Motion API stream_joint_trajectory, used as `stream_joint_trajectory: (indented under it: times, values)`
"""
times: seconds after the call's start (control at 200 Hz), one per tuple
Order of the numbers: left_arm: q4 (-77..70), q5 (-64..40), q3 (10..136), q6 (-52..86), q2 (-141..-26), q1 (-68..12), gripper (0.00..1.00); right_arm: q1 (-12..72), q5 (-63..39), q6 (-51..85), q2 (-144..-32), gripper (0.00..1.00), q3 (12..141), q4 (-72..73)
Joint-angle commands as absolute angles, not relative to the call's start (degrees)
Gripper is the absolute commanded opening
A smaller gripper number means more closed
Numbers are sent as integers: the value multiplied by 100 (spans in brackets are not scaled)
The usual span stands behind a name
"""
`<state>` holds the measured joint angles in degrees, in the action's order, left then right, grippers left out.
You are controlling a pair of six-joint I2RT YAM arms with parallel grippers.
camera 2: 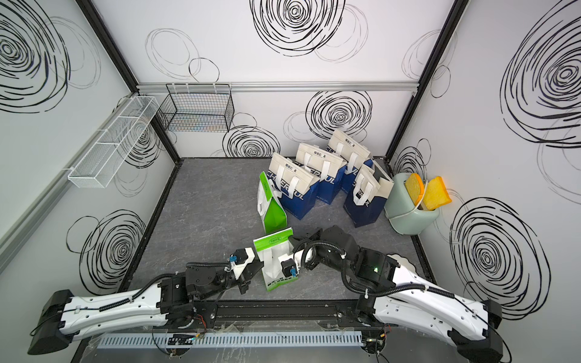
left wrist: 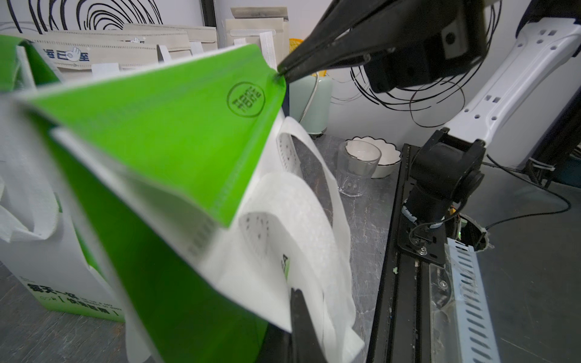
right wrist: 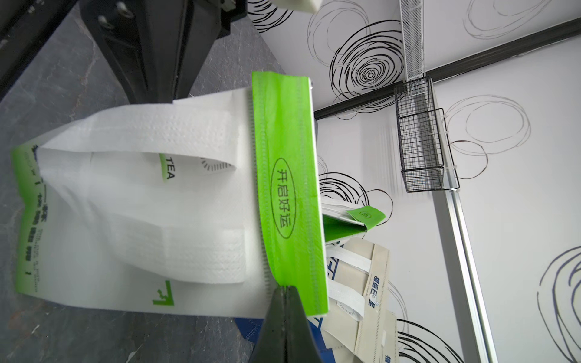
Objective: Open the takeout bag
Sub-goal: Open the takeout bag at the center of the board.
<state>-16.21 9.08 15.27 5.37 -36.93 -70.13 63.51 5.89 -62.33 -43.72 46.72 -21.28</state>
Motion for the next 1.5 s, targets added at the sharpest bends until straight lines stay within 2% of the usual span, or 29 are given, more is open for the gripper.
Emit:
stream_joint_trajectory:
  times: [0.0,0.45,0.62,0.75,0.775,0.815,1.04,1.241,1.496]
  values:
    - [-1923,905,1646,517,-3626,-7039,0,6359,157,-5923,-4428,0,5057,-2341]
    - [-1863,896,1674,501,-3643,-7036,0,6311,48,-5711,-4657,0,5550,-2760]
    - [-1879,907,1665,501,-3657,-7038,0,6311,-111,-6034,-4516,0,5325,-2816]
    - [-1873,914,1657,508,-3660,-7037,0,6319,-372,-6203,-4359,47,5188,-3001]
    - [-1888,923,1652,505,-3665,-7040,0,6319,-417,-6310,-4321,52,5146,-3071]
    - [-1889,925,1651,508,-3665,-7040,0,6327,-392,-6466,-4282,54,5071,-3163]
    - [-1903,936,1626,514,-3660,-7039,0,6370,178,-6788,-4217,49,4787,-3023]
    - [-1875,937,1638,522,-3639,-7040,0,6494,1161,-7117,-4276,42,4544,-2419]
    - [-1912,940,1620,521,-3660,-7035,0,6548,1706,-7421,-4210,35,4365,-1744]
